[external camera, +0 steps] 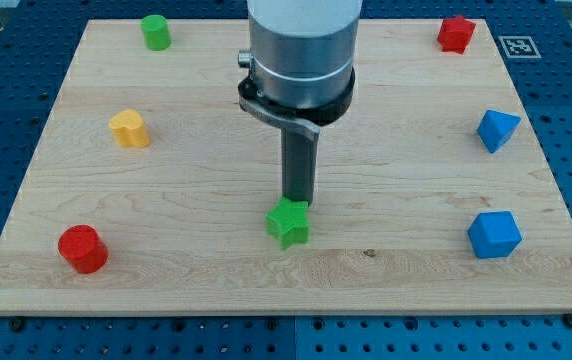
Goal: Slide the blue cube to the bottom right corner
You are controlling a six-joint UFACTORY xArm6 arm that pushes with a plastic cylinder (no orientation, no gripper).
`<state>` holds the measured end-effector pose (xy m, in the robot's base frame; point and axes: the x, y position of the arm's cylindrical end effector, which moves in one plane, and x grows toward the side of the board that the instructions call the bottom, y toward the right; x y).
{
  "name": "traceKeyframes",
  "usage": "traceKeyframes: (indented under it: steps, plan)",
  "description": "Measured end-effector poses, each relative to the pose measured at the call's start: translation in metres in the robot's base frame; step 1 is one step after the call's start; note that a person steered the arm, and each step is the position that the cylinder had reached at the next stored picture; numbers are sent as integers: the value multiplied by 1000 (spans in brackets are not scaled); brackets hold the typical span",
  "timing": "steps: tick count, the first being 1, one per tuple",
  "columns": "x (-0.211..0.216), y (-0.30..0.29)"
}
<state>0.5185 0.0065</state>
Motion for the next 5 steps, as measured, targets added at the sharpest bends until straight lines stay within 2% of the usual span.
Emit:
traceKeyframes:
  steps: [1, 3, 5]
  plan:
    - [21, 0]
    - [22, 0]
    - [11, 61]
